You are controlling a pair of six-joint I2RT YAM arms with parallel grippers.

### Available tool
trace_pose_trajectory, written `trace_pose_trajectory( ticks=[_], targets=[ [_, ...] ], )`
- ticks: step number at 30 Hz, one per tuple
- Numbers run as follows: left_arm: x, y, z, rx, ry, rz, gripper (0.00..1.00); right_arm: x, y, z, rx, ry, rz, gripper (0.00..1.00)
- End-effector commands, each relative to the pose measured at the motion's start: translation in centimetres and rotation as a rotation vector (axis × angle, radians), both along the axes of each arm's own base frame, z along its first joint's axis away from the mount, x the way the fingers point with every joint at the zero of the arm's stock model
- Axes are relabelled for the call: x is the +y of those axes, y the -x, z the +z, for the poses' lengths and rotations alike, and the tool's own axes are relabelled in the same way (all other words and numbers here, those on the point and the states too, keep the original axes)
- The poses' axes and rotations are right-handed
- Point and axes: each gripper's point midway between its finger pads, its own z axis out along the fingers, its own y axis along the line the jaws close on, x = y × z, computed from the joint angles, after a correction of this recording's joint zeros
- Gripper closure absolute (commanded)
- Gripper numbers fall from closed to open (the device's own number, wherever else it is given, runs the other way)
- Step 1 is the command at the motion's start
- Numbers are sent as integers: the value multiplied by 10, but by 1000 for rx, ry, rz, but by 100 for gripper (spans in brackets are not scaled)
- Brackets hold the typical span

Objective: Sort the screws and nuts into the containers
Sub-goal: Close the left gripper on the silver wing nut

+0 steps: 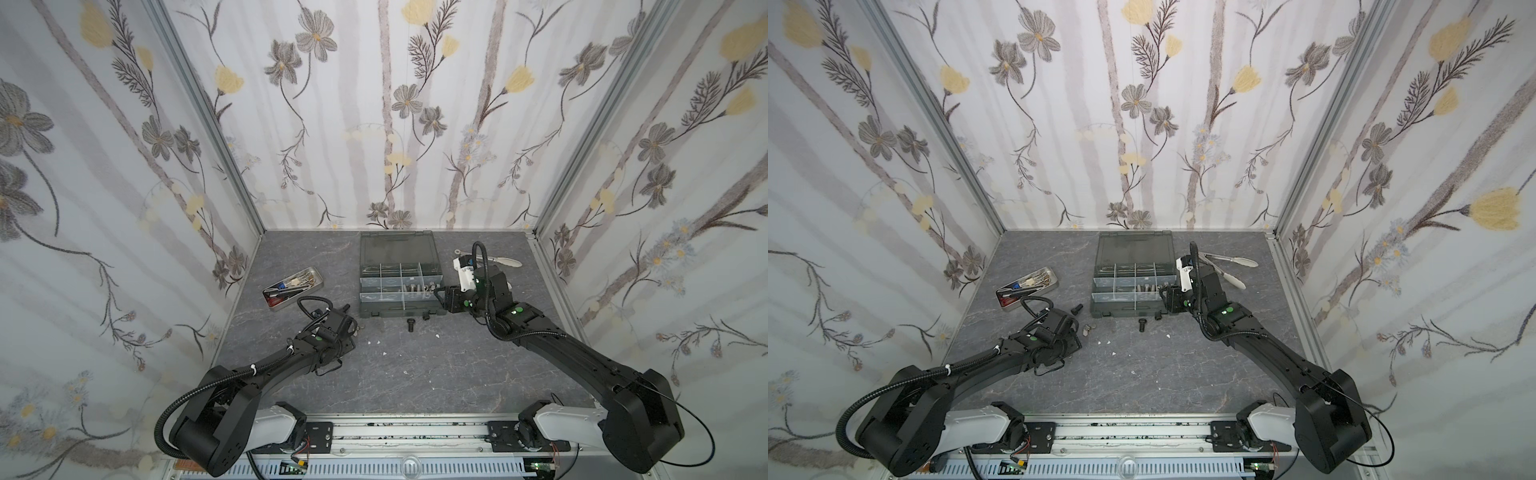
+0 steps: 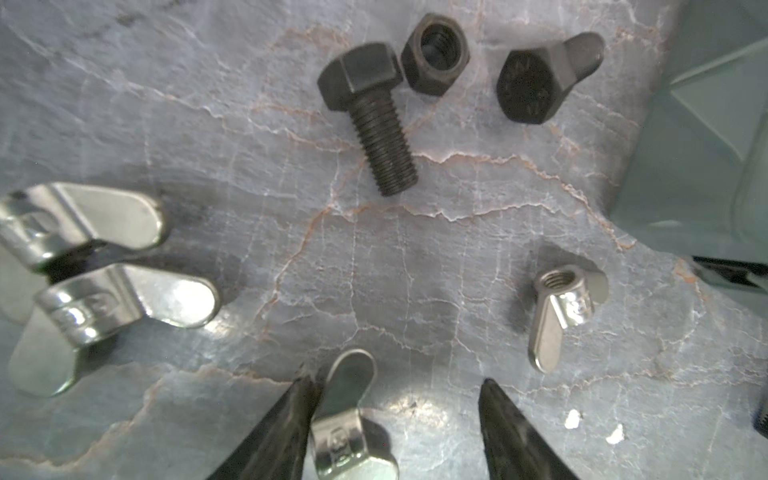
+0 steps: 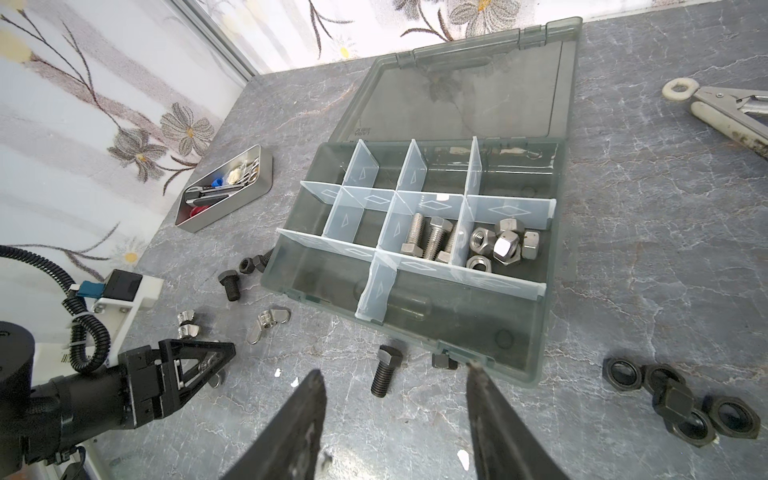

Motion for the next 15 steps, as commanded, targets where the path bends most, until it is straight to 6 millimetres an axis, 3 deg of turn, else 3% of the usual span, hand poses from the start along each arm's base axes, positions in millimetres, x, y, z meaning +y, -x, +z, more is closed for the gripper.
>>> trace_pose_trajectory(
  ticks=[1, 15],
  targets=[
    [2, -1, 1, -7, -8, 1, 38, 0, 0, 3, -13, 2, 4, 44],
    [10, 20, -9, 58, -48, -52, 55, 3, -2, 2, -11, -9, 6, 44]
  ],
)
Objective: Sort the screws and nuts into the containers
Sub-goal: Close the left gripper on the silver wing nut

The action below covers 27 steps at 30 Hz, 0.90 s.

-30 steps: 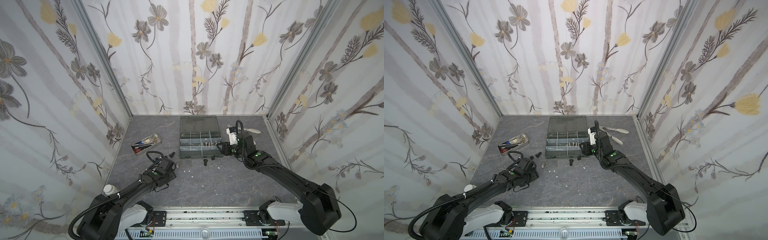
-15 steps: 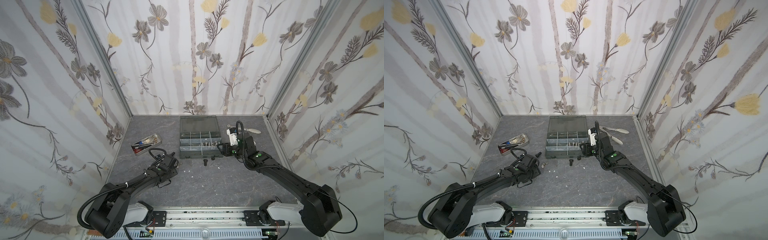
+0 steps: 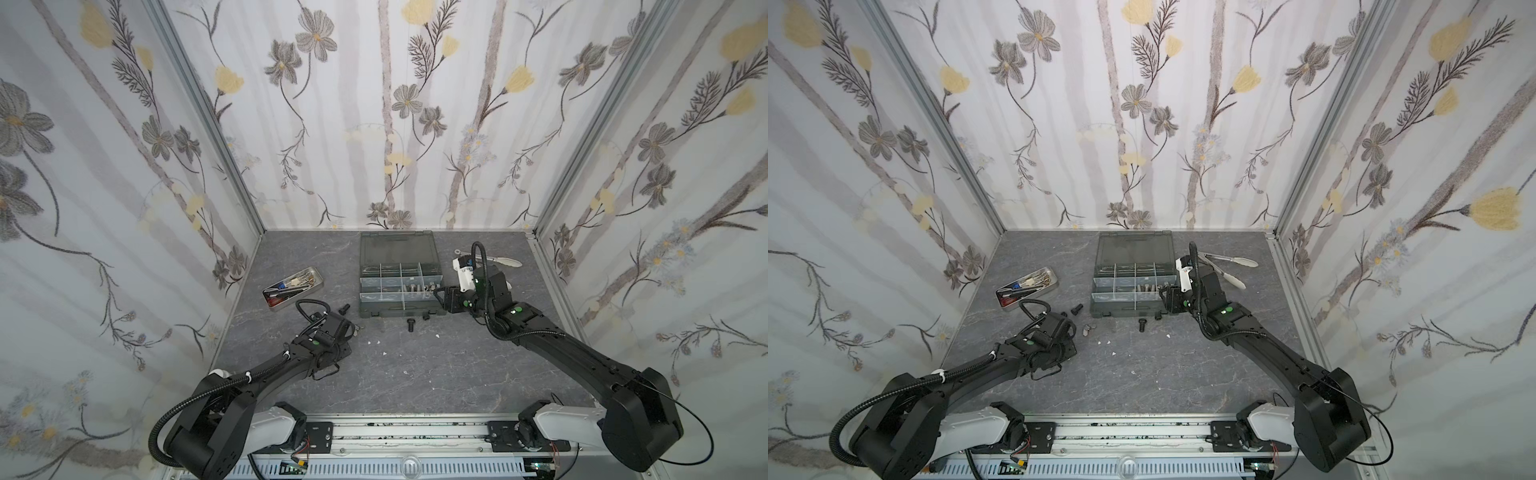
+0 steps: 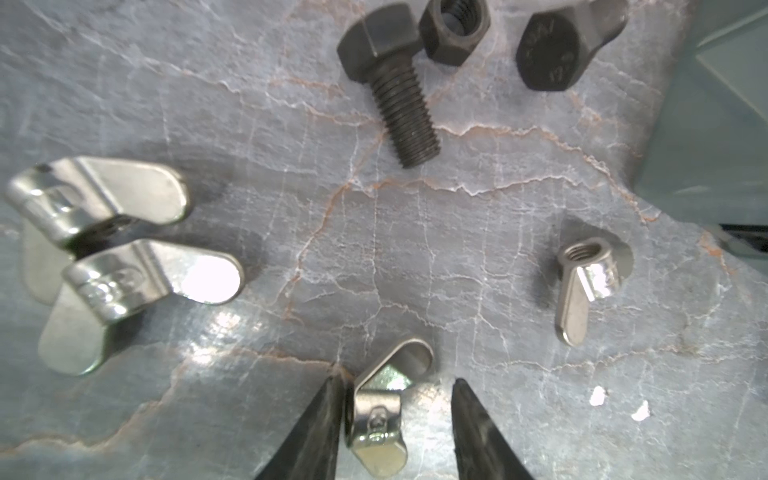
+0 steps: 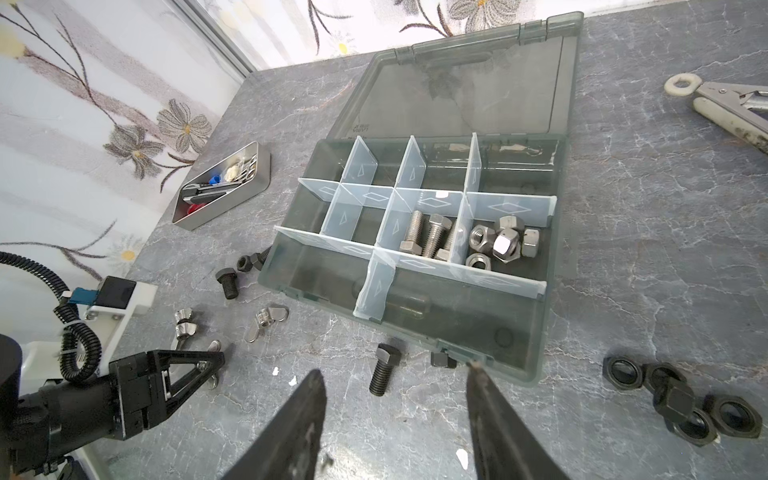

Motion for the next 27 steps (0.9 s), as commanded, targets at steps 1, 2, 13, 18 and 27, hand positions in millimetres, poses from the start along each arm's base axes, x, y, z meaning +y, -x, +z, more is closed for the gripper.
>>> trace_pose_trajectory(
  ticks=[1, 2, 13, 18, 27],
  targets=[
    [5, 6, -6, 44, -45, -22, 56, 2, -1, 4, -15, -11, 4, 44],
    [5, 5, -6, 44, -50, -26, 57, 2, 0, 3, -13, -13, 6, 44],
    [11, 2, -16, 112, -147, -42, 66, -1, 2, 2, -19, -4, 4, 44],
    [13, 6, -12, 117, -159, -43, 69, -1, 2, 2, -25, -3, 6, 44],
    [7, 14, -13, 151, -203, -77, 70, -1, 2, 4, -35, -5, 8, 44]
  ],
)
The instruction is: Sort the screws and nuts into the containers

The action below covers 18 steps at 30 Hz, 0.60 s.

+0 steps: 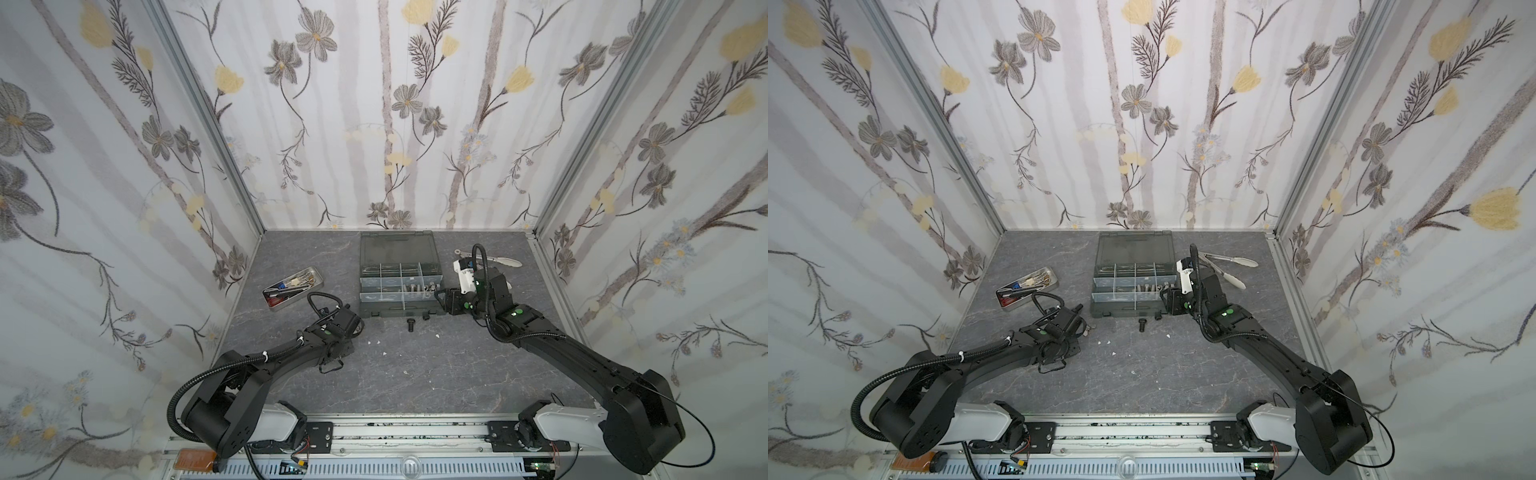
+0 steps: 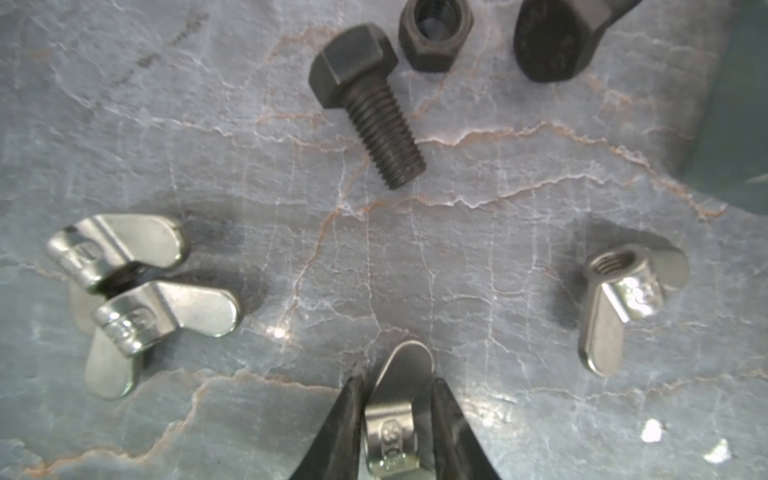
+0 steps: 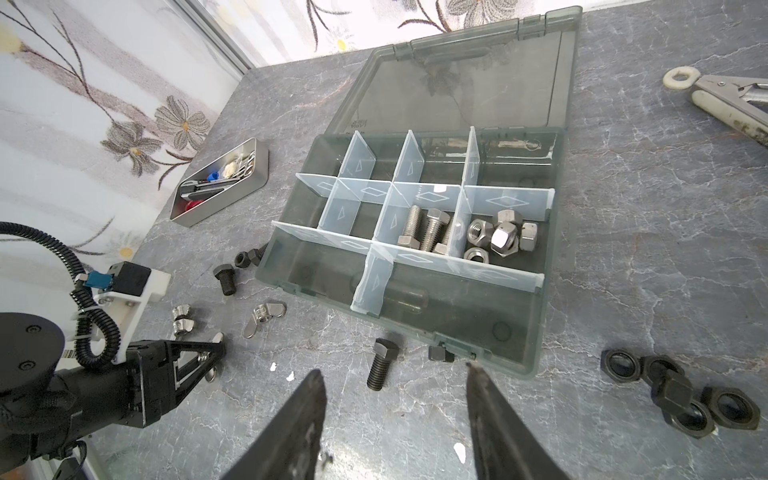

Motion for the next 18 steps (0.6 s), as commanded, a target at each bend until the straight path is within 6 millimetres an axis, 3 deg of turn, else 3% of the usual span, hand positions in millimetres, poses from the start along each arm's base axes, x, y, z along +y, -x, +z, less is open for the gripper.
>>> trace_pose_trajectory(
  ticks=[1, 11, 18],
  targets=[
    [7, 19, -9, 91, -40, 3, 72, 0, -1, 7, -37, -6, 7, 44],
    [5, 13, -8, 86, -49, 2, 86, -3, 0, 7, -41, 0, 3, 44],
    [-10, -4, 22, 18, 10, -13, 93, -4, 3, 6, -37, -3, 2, 44]
  ],
)
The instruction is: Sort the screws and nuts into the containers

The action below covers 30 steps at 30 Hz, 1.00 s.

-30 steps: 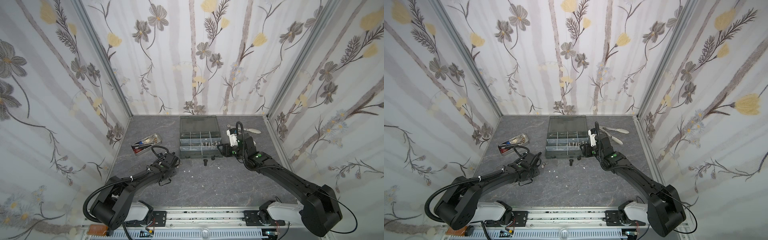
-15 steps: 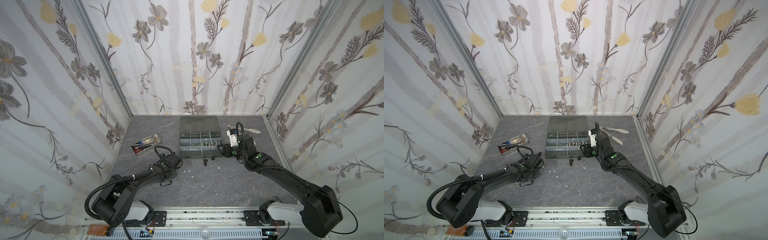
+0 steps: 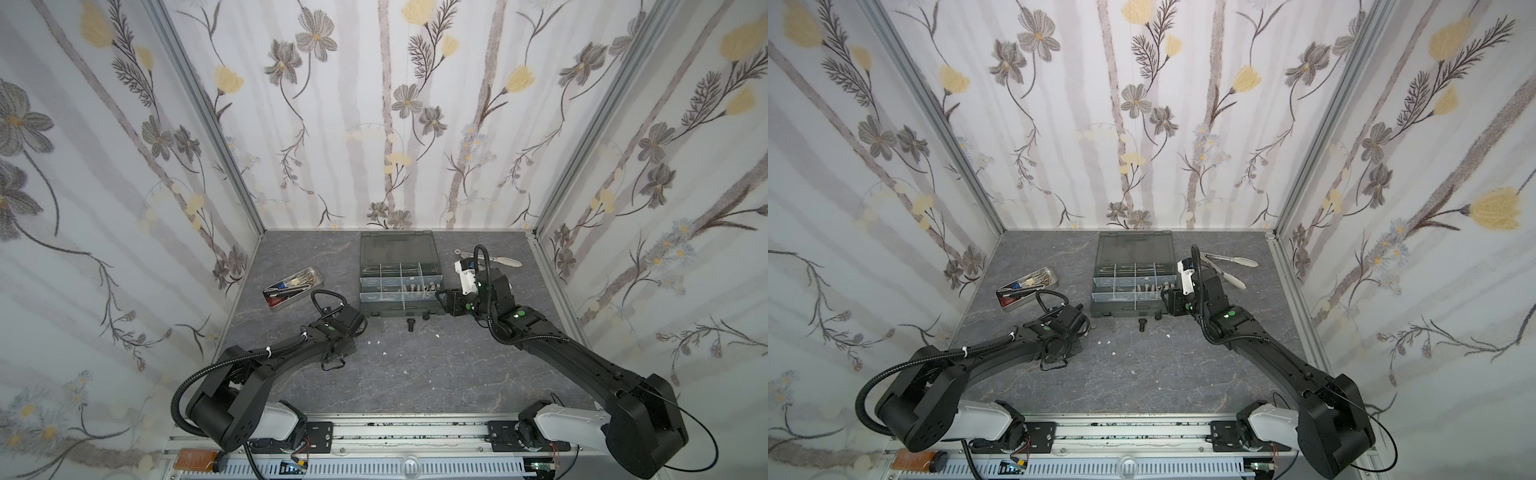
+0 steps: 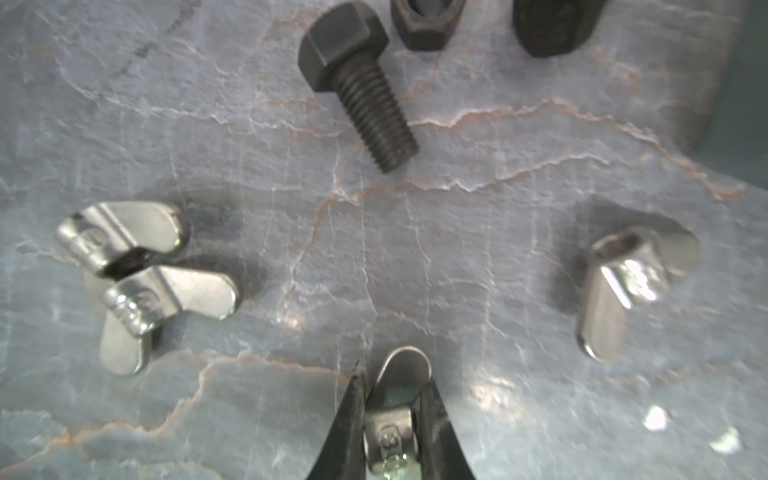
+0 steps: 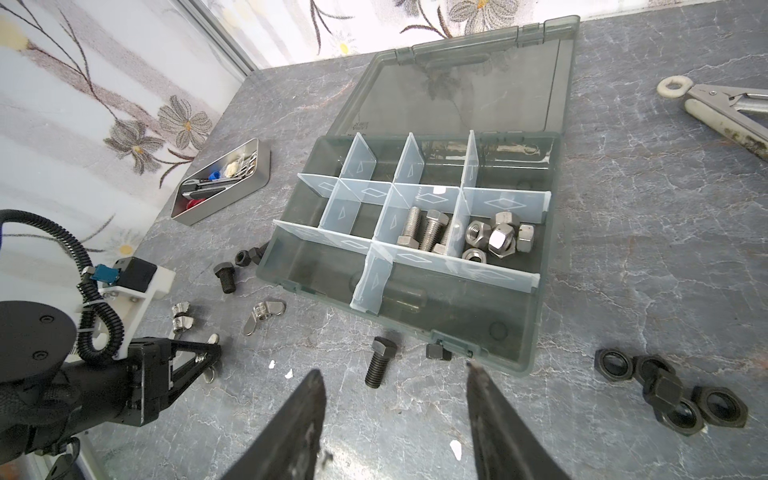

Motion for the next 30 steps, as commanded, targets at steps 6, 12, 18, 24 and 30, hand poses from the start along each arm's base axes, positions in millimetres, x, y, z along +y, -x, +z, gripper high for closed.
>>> trace_pose_trajectory(
  ticks=[6, 12, 18, 24, 30],
  targets=[
    [-36, -33, 64, -116, 93, -69, 94, -3, 5, 1, -11, -17, -7, 44],
    [-87, -66, 103, -178, 147, -171, 94, -13, 13, -12, 8, -3, -33, 44],
    [-150, -96, 112, -194, 191, -267, 95, -31, 21, -27, 39, -6, -95, 44],
    [-206, -120, 102, -181, 223, -331, 96, -48, 28, -36, 74, -54, -121, 44],
    [-242, -136, 74, -132, 230, -363, 97, -63, 34, -34, 65, -61, -144, 44]
  ],
)
